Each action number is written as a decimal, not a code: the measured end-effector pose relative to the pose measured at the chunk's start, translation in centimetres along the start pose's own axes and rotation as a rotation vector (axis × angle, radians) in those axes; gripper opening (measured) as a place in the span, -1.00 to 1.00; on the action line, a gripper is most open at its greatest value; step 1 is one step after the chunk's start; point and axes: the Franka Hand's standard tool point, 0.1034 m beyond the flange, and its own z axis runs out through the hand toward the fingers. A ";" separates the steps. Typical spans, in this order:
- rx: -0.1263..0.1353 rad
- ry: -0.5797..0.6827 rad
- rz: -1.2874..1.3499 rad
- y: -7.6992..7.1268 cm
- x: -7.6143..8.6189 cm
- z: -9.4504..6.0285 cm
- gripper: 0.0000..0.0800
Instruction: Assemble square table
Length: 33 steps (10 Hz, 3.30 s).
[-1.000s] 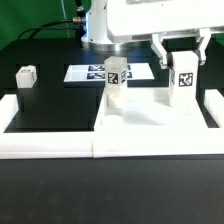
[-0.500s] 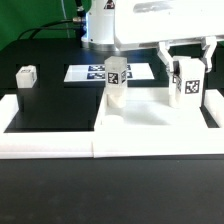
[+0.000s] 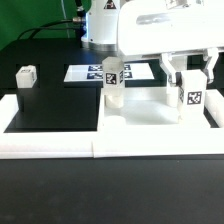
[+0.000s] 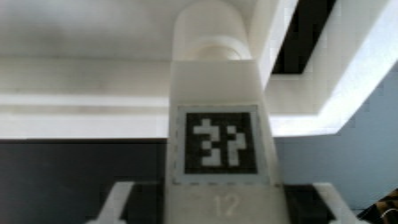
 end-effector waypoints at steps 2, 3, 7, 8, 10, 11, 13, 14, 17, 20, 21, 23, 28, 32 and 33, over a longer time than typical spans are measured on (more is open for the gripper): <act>0.001 0.003 -0.003 -0.3 0.0 0.0 -0.27; 0.005 0.002 -0.009 -0.7 -0.1 0.0 -0.27; 0.006 -0.004 -0.011 -0.7 -0.2 0.1 0.25; 0.006 -0.004 -0.011 -0.7 -0.2 0.1 0.55; 0.006 -0.004 -0.011 -0.7 -0.2 0.1 0.60; 0.006 -0.004 -0.011 -0.7 -0.2 0.1 0.62; 0.009 -0.020 -0.010 -0.8 -0.3 0.1 0.62; 0.023 -0.071 -0.010 -1.2 0.1 -0.1 0.62; 0.031 -0.122 0.000 -0.1 3.1 0.0 0.62; 0.070 -0.349 0.030 0.1 2.9 0.6 0.62; 0.075 -0.386 0.036 0.0 2.5 0.9 0.62; 0.098 -0.548 0.059 -0.8 0.4 0.9 0.62; 0.099 -0.591 0.074 -1.1 -0.9 1.1 0.35; 0.074 -0.596 0.161 -1.1 -1.0 1.1 -0.28; 0.049 -0.599 0.243 -1.1 -1.0 1.1 -0.28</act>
Offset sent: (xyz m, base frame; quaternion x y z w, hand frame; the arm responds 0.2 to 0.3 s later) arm 0.0000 0.0000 0.0000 0.0000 0.0000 0.0000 1.0000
